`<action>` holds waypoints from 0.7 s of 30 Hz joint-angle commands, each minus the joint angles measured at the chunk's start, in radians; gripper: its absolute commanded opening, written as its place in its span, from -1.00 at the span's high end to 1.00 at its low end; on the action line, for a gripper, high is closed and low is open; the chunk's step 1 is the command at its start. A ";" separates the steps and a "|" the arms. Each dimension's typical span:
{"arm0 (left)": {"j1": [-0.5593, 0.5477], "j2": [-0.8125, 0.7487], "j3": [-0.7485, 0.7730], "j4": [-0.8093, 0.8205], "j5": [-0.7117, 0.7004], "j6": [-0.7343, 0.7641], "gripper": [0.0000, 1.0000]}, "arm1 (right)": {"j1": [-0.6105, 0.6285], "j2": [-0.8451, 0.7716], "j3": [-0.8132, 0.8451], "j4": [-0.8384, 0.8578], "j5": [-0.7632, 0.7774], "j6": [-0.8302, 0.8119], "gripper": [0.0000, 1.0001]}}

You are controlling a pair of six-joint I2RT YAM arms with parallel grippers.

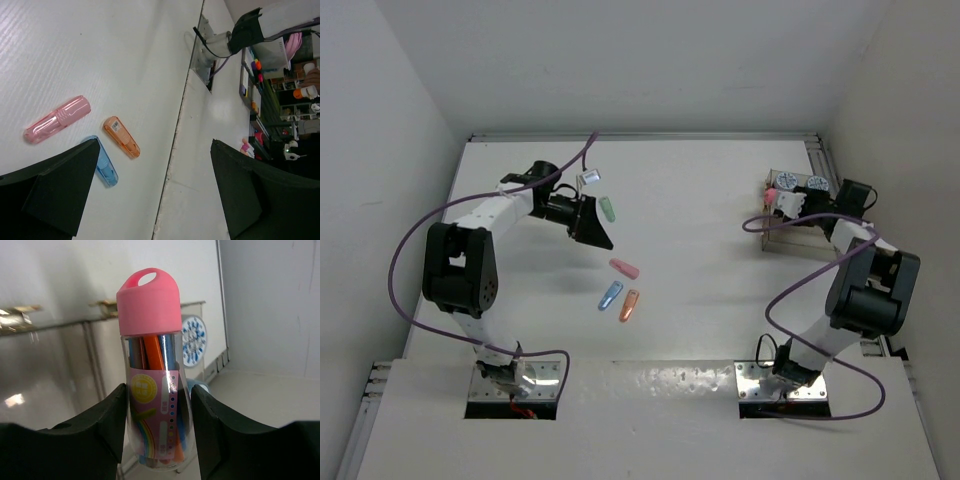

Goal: Sort the stationery into containers
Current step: Place the stationery in the storage box.

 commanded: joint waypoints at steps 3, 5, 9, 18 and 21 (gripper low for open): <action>0.022 -0.027 -0.001 0.052 0.022 -0.017 -1.00 | -0.052 0.063 0.120 0.061 -0.041 -0.075 1.00; 0.022 -0.026 -0.004 0.063 0.016 -0.028 -1.00 | -0.062 0.086 0.139 0.061 -0.040 -0.084 1.00; 0.022 -0.019 -0.005 0.065 0.013 -0.029 -1.00 | -0.081 0.113 0.150 0.034 -0.053 -0.127 1.00; 0.025 -0.022 -0.007 0.065 -0.006 -0.029 -1.00 | -0.098 0.142 0.141 0.000 -0.078 -0.220 0.87; 0.025 -0.026 -0.005 0.066 -0.016 -0.029 -1.00 | -0.098 0.145 0.142 -0.002 -0.075 -0.216 0.10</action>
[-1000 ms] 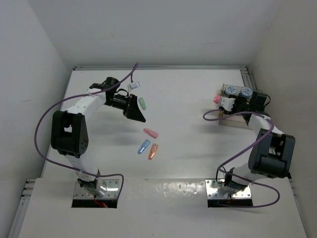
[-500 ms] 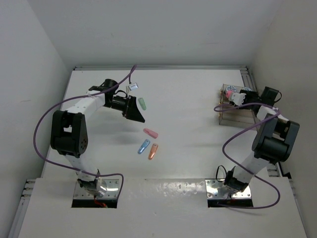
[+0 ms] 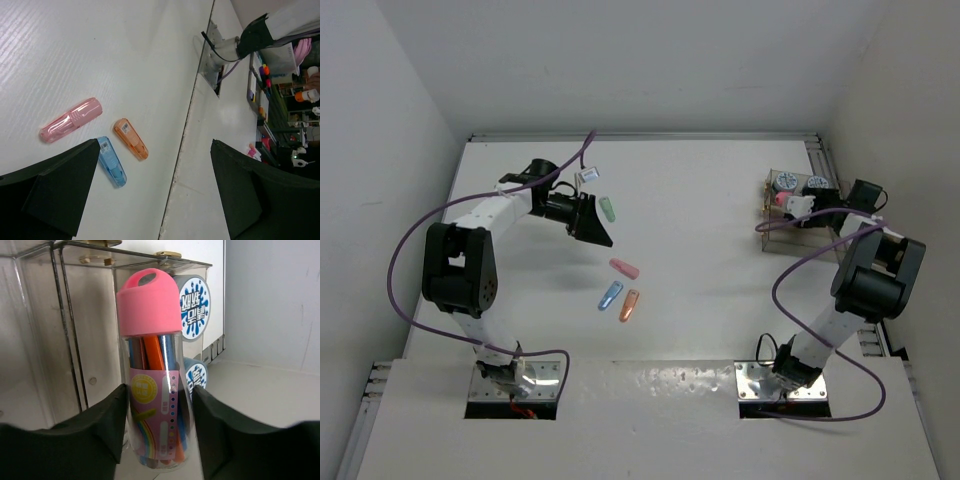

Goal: Sort the stationery into containers
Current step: Place the stationery in the storage box, then pick up the stationery from the center of the board.

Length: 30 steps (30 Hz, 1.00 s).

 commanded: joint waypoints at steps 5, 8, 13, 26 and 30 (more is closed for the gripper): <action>0.010 -0.059 0.004 0.050 -0.065 -0.016 -1.00 | -0.002 -0.027 0.012 0.077 -0.043 0.053 -0.34; 0.002 -0.137 -0.023 0.157 -0.207 -0.106 -1.00 | 0.003 -0.061 0.010 0.094 -0.035 0.196 -0.37; -0.058 -0.367 -0.149 0.366 -0.613 -0.168 -1.00 | 0.010 -0.191 -0.060 0.043 -0.032 0.442 -0.37; -0.121 -0.139 -0.014 0.432 -1.094 -0.278 -0.93 | 0.072 -0.677 -0.248 -0.254 -0.044 1.452 -0.26; -0.199 -0.001 0.085 0.415 -1.266 -0.415 -0.96 | 0.075 -0.774 -0.304 -0.288 -0.035 1.519 -0.26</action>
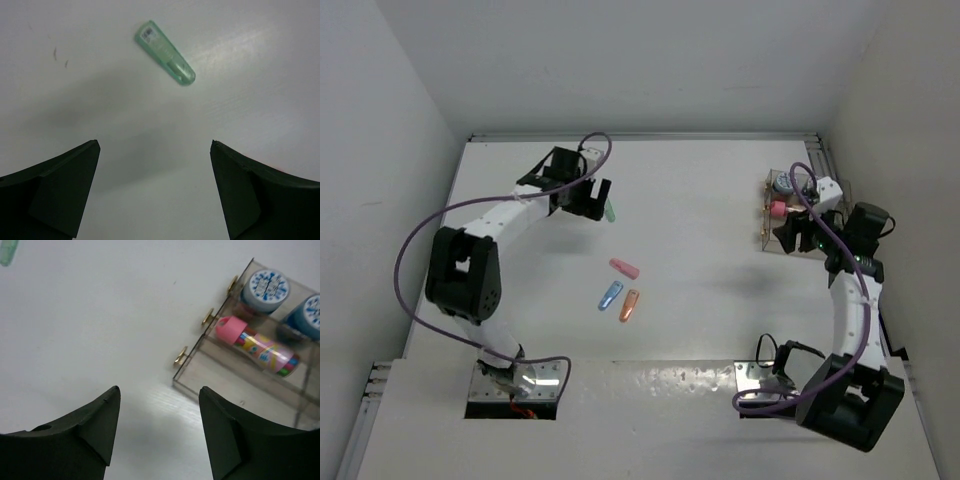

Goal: Sort the stationery into containers
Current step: Pick up the stationery from the center of the board.

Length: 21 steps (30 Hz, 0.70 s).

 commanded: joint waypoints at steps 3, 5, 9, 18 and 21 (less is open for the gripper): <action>-0.095 0.172 0.200 0.023 -0.271 -0.229 -0.99 | 0.008 -0.068 -0.031 -0.086 0.008 0.171 -0.26; -0.114 0.235 0.226 0.023 -0.302 -0.262 -0.96 | 0.006 -0.070 -0.028 -0.101 0.015 0.175 -0.26; -0.118 0.345 0.318 -0.001 -0.326 -0.349 -0.78 | 0.008 -0.058 -0.014 -0.124 0.029 0.188 -0.26; -0.131 0.480 0.393 -0.032 -0.319 -0.393 -0.59 | 0.008 -0.025 0.015 -0.138 0.037 0.229 -0.26; -0.128 0.502 0.400 -0.032 -0.313 -0.396 -0.46 | 0.008 0.002 0.038 -0.155 0.014 0.249 -0.24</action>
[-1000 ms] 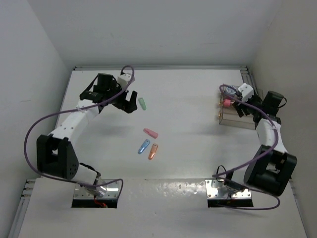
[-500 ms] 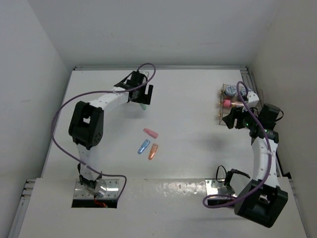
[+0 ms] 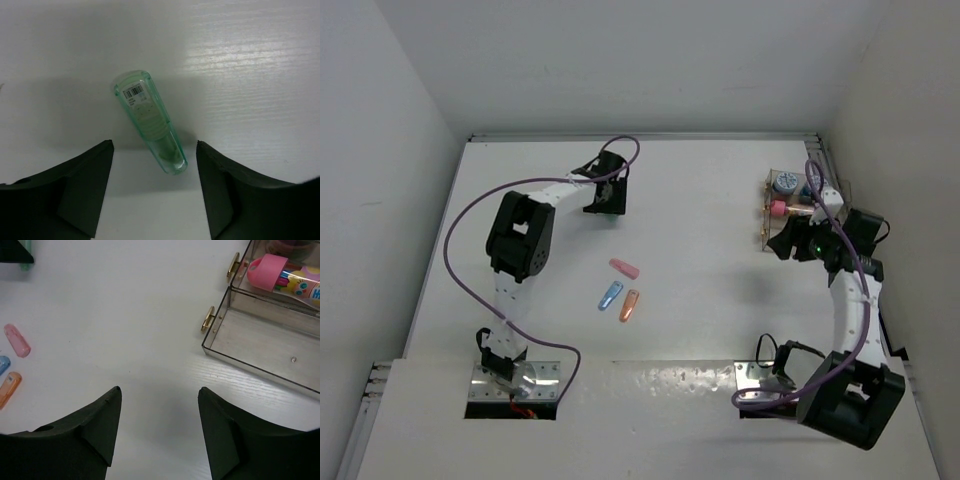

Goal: Sort the stationery into containers
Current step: Pick up the stationery from the center of the board.

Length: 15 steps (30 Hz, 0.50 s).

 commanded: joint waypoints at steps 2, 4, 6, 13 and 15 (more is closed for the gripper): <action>-0.002 0.019 0.040 -0.001 0.002 -0.023 -0.29 | 0.007 0.038 0.074 -0.005 -0.051 0.055 -0.22; 0.006 0.027 0.036 0.005 0.022 -0.004 -0.03 | 0.008 0.055 0.091 -0.005 -0.074 0.073 -0.20; 0.010 0.028 0.027 0.008 0.022 0.006 0.19 | 0.027 0.084 0.111 -0.010 -0.106 0.078 -0.18; 0.045 -0.013 -0.004 0.031 0.154 0.125 0.65 | 0.194 0.200 0.213 -0.008 -0.106 0.133 -0.12; 0.059 -0.054 -0.038 0.046 0.267 0.214 0.88 | 0.257 0.228 0.250 0.010 -0.108 0.141 -0.11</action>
